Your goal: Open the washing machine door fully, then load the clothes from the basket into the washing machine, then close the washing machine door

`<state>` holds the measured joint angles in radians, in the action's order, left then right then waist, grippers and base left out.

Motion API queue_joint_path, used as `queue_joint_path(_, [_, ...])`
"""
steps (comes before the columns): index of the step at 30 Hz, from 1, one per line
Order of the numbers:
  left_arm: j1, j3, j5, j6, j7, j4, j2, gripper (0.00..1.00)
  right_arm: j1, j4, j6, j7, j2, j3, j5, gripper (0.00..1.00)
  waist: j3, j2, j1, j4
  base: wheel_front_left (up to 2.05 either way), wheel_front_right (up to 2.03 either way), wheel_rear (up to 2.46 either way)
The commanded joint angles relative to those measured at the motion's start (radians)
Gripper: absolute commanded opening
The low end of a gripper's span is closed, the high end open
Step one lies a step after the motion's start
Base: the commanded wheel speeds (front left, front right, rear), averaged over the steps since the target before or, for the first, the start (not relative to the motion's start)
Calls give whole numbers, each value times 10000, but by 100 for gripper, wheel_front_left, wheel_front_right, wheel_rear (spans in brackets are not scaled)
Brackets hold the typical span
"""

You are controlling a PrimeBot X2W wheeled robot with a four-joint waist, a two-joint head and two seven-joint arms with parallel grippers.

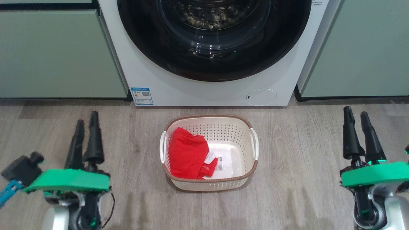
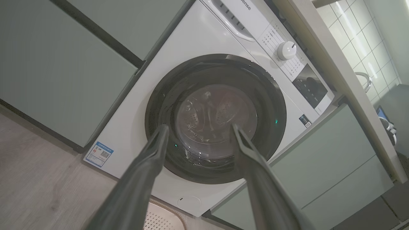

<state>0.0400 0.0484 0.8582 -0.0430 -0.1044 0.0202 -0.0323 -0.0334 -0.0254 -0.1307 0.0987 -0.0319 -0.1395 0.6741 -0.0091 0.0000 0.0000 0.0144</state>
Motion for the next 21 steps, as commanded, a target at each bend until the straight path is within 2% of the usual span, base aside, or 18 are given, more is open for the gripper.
queue_joint_path(1, [506,-53,-597,142,-134,563,-118,100,-557,464,0,181,-111,218,-449,100,-2,0,0,0,0,0,0])
queue_joint_path(6, [427,-547,-1544,445,-280,663,-124,100,-509,370,0,328,-118,344,-959,100,-15,0,0,3,0,0,0])
queue_joint_path(9, [423,-842,-2309,466,-368,689,-128,100,-490,211,0,417,-123,453,-803,100,-37,0,0,8,0,0,0])
queue_joint_path(21, [372,-1630,-4504,828,-689,527,-141,100,-471,34,0,740,-139,596,-2518,100,-52,0,0,36,0,0,0])
